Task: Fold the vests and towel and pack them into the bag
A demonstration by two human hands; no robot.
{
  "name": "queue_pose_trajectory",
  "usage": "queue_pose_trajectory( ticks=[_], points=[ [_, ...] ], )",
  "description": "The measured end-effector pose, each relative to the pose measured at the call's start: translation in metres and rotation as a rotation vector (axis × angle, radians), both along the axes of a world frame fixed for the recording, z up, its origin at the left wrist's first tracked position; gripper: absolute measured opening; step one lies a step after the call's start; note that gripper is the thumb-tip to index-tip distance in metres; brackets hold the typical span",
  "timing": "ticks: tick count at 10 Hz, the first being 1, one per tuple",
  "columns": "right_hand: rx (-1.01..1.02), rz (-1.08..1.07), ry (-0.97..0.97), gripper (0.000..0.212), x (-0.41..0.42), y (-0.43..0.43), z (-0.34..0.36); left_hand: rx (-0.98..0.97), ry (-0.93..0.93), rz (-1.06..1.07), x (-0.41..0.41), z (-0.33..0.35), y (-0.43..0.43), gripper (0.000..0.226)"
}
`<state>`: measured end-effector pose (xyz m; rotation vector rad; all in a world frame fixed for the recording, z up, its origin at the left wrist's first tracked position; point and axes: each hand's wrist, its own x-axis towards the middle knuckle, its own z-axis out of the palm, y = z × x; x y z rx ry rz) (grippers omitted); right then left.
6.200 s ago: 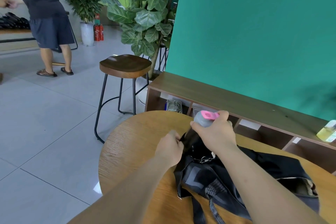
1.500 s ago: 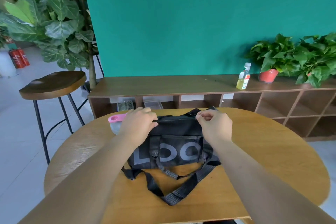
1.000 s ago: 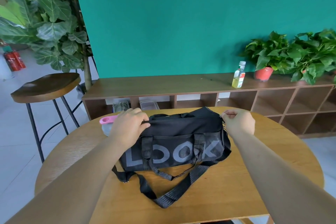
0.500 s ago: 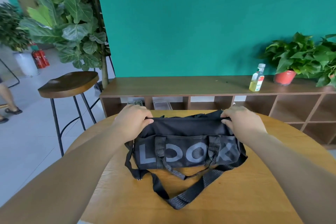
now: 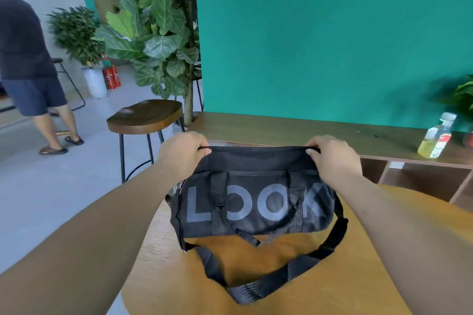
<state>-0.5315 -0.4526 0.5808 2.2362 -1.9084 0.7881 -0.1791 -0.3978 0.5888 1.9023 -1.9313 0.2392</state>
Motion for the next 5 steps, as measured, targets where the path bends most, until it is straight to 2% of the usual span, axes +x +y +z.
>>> queue_pose_trajectory(
  ticks=[2,3,4,5],
  points=[
    [0.047,-0.02,-0.025,0.014,0.064,-0.034,-0.033,-0.001,-0.167,0.11,0.047,-0.019,-0.023,0.014],
    [0.059,-0.069,-0.038,0.016,0.081,-0.036,-0.062,0.021,-0.184,0.204,0.052,-0.037,-0.036,0.012],
    [0.062,-0.083,-0.062,0.02,0.081,-0.037,-0.074,0.037,-0.164,0.226,0.043,-0.045,-0.04,0.021],
    [0.059,-0.042,-0.074,0.026,0.075,-0.04,-0.078,-0.067,-0.108,0.195,0.041,-0.053,-0.036,0.019]
  ],
)
